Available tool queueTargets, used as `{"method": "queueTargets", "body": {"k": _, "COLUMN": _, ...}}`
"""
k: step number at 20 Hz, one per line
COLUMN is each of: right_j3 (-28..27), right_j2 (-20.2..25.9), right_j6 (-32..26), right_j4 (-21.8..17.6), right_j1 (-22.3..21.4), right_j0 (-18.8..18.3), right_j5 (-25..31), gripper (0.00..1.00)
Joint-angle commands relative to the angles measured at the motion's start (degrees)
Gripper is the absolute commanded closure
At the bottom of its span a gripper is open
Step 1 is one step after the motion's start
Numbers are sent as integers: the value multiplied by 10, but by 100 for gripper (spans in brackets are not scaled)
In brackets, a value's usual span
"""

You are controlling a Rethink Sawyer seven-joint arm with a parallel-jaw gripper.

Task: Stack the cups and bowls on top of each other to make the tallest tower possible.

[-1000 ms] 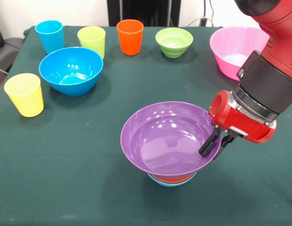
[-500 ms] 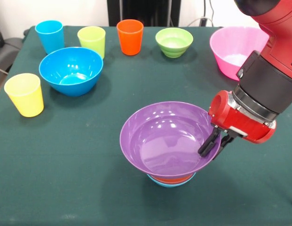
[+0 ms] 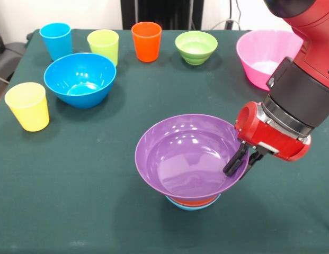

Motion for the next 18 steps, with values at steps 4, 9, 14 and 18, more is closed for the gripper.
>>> {"method": "queueTargets", "body": {"k": 4, "right_j3": 6, "right_j2": 30, "right_j6": 87, "right_j4": -12, "right_j1": 19, "right_j0": 0, "right_j5": -5, "gripper": 100}}
{"method": "queueTargets", "body": {"k": 9, "right_j3": 9, "right_j2": 32, "right_j6": 87, "right_j4": -11, "right_j1": 17, "right_j0": 1, "right_j5": -8, "gripper": 100}}
{"method": "queueTargets", "body": {"k": 14, "right_j3": 6, "right_j2": 35, "right_j6": 86, "right_j4": -10, "right_j1": 18, "right_j0": -1, "right_j5": -11, "gripper": 100}}
{"method": "queueTargets", "body": {"k": 18, "right_j3": 8, "right_j2": 35, "right_j6": 90, "right_j4": -10, "right_j1": 18, "right_j0": 0, "right_j5": -14, "gripper": 100}}
